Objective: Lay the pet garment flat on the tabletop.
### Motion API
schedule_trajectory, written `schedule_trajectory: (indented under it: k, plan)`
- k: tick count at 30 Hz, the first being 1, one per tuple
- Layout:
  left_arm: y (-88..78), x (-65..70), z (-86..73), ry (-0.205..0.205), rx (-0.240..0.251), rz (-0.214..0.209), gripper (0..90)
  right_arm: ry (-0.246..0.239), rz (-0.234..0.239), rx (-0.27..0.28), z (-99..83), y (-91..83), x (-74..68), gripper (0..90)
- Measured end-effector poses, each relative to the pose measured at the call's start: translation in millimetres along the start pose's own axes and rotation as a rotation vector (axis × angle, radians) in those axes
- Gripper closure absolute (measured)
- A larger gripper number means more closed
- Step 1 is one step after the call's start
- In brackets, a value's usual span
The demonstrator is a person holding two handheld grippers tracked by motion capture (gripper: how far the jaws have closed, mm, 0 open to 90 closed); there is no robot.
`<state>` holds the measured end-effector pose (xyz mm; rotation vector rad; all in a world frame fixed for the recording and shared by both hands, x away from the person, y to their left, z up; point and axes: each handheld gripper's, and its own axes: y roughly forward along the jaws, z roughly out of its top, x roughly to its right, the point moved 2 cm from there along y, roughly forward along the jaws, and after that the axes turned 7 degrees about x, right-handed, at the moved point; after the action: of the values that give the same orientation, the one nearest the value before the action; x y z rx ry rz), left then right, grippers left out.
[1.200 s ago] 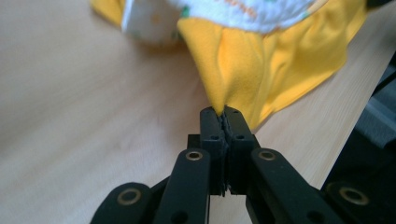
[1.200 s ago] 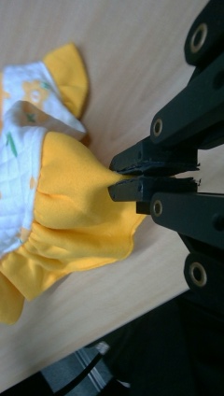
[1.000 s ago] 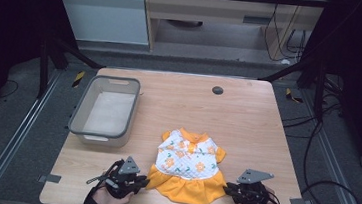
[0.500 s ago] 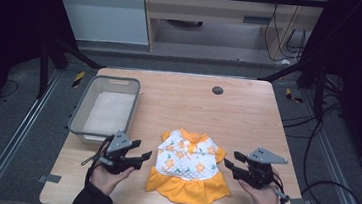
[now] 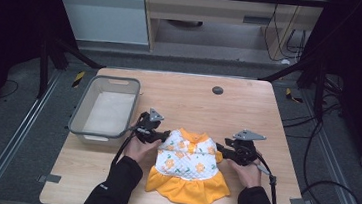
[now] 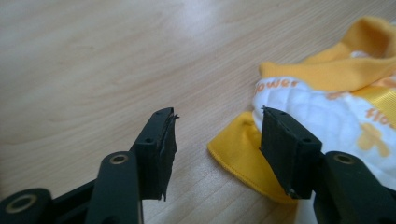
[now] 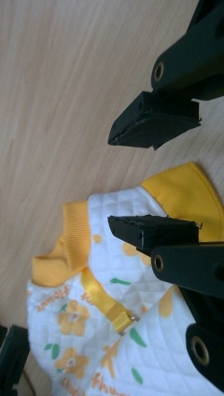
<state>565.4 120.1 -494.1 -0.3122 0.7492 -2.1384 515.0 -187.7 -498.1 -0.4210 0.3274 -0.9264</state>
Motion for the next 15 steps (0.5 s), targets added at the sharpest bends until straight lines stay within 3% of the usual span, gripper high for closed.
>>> schedule_trajectory:
  k: [3, 7, 9, 12, 15]
  plan:
    - [8.9, 0.5, -7.9, -0.003, -0.033, -0.011, 49.0, 0.005, 0.011, -0.023, -4.1, 4.4, -1.9, 54.5]
    - [9.4, -1.0, -12.2, -0.040, -0.017, -0.042, 56.1, -0.019, 0.014, -0.067, -10.1, 12.4, -4.6, 56.5]
    - [9.6, -0.3, -12.2, -0.035, -0.014, -0.045, 60.9, -0.013, 0.011, -0.070, -11.1, 14.6, -5.5, 57.2]
    - [9.2, 5.5, -11.6, -0.024, -0.017, -0.069, 75.1, -0.025, 0.010, -0.087, -11.6, 16.2, -8.1, 64.4]
    - [9.1, 7.4, -11.4, -0.031, -0.019, -0.081, 83.5, -0.018, 0.021, -0.103, -11.0, 16.3, -12.2, 74.1]
